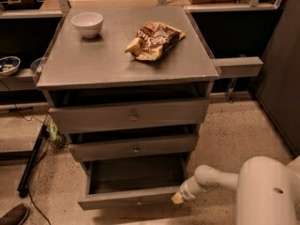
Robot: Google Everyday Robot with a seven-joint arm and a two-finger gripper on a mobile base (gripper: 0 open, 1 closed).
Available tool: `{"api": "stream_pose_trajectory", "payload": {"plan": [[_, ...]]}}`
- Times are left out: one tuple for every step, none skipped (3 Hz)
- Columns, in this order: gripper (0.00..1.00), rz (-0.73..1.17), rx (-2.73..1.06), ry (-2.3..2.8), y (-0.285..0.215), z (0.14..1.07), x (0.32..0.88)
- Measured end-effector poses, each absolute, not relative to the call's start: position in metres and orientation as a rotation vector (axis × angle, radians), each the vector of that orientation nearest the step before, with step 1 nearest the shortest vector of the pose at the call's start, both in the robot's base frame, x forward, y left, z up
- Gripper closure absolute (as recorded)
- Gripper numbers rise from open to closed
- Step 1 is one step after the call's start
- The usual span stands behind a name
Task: Close bottom drawer
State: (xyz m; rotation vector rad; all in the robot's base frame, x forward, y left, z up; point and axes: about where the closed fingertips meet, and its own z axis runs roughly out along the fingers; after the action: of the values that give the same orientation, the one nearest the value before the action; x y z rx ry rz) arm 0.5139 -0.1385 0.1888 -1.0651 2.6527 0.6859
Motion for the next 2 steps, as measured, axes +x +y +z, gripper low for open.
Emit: {"api": "stream_pose_trajectory", "payload": {"plan": [[1.0,0.686,-1.066,2.652,-0.14,0.189,0.512],[1.0,0.695,-1.092,2.619,-0.13,0.195,0.522]]}}
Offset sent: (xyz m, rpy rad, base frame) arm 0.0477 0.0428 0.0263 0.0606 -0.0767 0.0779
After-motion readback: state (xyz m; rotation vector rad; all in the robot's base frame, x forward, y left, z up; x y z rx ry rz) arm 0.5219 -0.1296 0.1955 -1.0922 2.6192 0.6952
